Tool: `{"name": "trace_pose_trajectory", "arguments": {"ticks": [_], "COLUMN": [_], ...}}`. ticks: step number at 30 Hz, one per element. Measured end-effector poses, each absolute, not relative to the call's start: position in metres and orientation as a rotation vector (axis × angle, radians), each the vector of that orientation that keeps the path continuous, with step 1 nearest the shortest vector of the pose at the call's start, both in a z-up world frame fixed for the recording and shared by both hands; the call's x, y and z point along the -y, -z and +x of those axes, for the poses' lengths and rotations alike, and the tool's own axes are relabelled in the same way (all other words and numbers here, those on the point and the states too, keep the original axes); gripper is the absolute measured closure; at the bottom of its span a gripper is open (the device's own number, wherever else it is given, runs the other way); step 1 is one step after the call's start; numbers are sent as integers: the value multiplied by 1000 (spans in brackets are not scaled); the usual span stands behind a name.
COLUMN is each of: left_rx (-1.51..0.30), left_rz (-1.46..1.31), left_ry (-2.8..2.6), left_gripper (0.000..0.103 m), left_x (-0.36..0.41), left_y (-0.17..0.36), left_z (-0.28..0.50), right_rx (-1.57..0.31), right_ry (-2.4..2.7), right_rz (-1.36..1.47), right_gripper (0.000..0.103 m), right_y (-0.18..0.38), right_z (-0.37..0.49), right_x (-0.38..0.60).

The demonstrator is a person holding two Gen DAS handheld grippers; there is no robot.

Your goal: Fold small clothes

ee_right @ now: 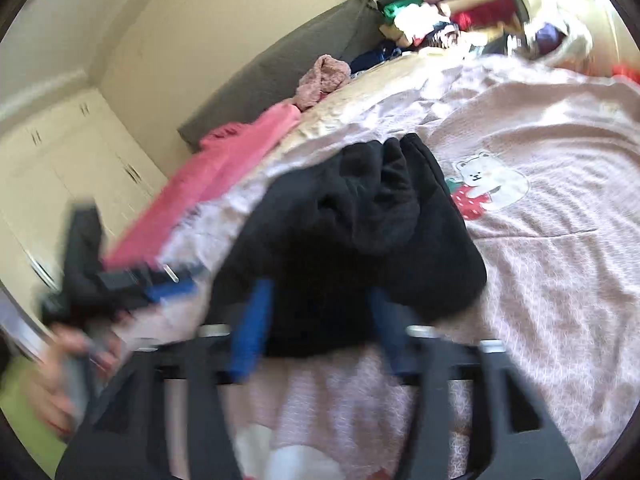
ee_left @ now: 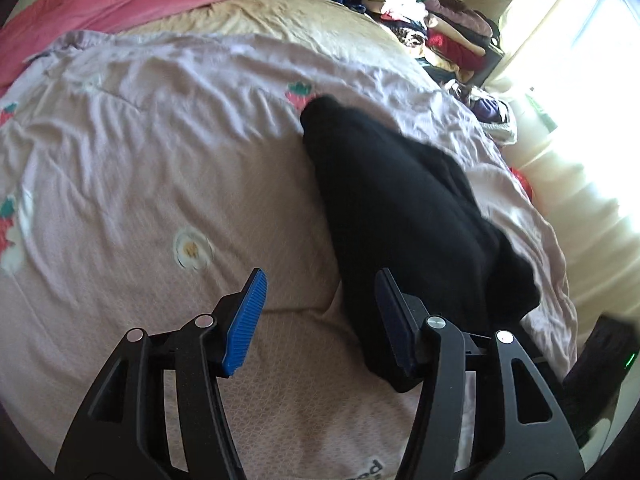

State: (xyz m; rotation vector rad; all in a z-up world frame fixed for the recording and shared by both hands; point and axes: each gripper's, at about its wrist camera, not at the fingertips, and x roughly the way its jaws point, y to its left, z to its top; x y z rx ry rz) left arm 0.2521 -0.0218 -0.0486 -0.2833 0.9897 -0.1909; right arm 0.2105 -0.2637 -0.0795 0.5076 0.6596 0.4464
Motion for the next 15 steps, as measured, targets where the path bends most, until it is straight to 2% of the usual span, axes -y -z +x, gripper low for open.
{"name": "trace_pose_trajectory", "arguments": {"ticks": [1,6,12,13,14,15], "left_rx": [-989,-961,-927,-932,-937,-937], "left_rz": [-282,-218,-213,-214,-203,-199], "left_ry": [198,203,214,221,218,219], "left_gripper": [55,55,55,55,55,55], "left_x": [23,36,38,40,43,46], "left_y": [51,53,45,45,46,46], "left_z": [251,247,245,246,247,247], "right_rx": [-680,-822,-956,-965,-977,-980], "right_ry": [-478,-522,-502,-505,-487,-496], "right_rz": [536,550,571,578,558,534], "right_gripper": [21,20,21,32,56,70], "right_y": [77,66,79,82,82,80], "right_z": [217,267,321,324,327,328], "right_x": [268,275,272,271,270,269]}}
